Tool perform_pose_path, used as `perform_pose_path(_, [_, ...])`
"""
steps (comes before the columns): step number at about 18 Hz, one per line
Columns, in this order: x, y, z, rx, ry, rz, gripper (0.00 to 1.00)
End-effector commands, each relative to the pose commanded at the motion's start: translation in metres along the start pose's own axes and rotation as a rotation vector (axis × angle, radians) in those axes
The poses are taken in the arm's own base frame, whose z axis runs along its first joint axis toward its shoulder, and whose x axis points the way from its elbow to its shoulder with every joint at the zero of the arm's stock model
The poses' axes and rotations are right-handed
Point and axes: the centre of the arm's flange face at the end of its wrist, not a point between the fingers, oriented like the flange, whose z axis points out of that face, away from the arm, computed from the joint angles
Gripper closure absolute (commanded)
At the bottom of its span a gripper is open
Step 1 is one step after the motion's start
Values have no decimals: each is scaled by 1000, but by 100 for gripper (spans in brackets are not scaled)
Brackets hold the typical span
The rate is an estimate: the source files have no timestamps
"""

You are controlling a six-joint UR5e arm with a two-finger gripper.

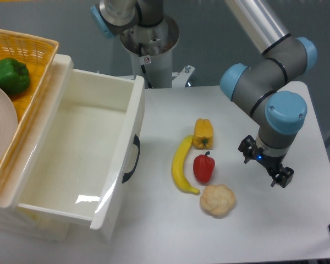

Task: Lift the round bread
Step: 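Move the open gripper toward the round bread roll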

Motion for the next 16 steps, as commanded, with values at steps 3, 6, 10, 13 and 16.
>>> perform_pose_path(3, [1,-1,-1,11,1,-2,0])
perform_pose_path(6, [4,-6,-5,61,1,0,0])
perform_pose_path(10, [10,-13,-7,64,-4,11,0])
perform_pose_path(13, [14,-6,-11,86,-4,-9,0])
perform_pose_path(16, [23,8,-10,171,21,-72,0])
